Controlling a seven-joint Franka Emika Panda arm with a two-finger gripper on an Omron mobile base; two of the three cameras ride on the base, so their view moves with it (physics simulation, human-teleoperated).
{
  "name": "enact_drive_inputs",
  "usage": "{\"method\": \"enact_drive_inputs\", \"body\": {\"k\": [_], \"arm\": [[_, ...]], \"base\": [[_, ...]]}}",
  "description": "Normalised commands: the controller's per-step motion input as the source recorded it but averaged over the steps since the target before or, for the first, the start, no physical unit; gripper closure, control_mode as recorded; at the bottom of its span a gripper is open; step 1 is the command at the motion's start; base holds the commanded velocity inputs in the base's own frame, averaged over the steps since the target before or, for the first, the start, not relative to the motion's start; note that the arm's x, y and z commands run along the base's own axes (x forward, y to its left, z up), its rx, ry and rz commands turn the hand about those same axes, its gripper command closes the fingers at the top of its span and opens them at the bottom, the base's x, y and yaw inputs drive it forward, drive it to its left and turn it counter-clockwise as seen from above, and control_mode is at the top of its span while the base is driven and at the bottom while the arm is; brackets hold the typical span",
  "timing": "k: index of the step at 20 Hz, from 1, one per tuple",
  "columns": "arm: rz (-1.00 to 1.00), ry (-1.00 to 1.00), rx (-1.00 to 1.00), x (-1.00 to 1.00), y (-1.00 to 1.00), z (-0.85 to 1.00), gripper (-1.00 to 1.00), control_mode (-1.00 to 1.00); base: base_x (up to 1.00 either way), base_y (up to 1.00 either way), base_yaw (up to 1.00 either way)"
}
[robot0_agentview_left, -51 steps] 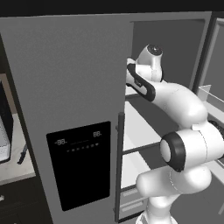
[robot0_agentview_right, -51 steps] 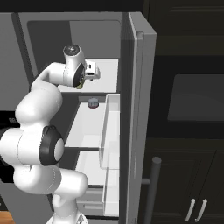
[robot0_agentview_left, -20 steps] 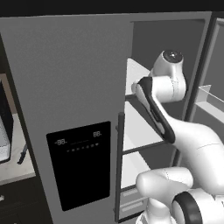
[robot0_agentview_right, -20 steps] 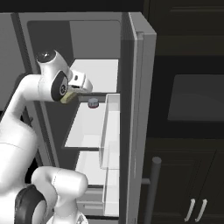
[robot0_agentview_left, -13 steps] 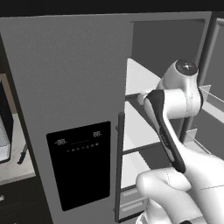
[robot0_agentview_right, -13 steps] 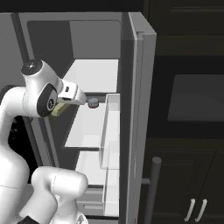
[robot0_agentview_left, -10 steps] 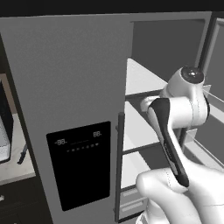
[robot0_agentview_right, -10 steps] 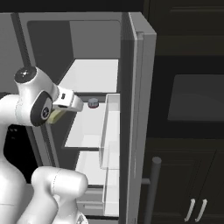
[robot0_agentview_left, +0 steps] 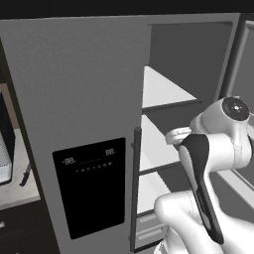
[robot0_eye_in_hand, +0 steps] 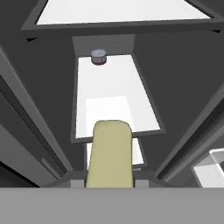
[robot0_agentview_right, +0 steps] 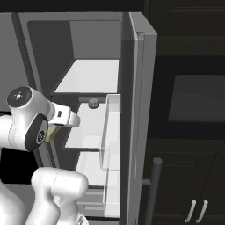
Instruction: Retrieve the butter from the fridge and place it on a plate on the dining table. Then retrieve the butter knife by the fridge and place it near the plate.
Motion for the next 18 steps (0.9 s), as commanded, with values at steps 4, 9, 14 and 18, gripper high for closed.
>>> {"method": "enact_drive_inputs", "body": {"k": [4, 9, 14, 18], "arm": [[0.01, 0.02, 0.0, -0.01, 0.0, -0.36, 1.0, -1.0], [0.0, 0.08, 0.0, 0.0, 0.0, -0.13, 1.0, -1.0], [0.0, 0.0, 0.0, 0.0, 0.0, 0.0, 1.0, -1.0], [0.0, 0.0, 0.0, 0.0, 0.0, 0.0, 1.0, 1.0]], "base": [[0.0, 0.0, 0.0], [0.0, 0.0, 0.0], [0.0, 0.0, 0.0], [-0.35, 0.09, 0.0]]}}
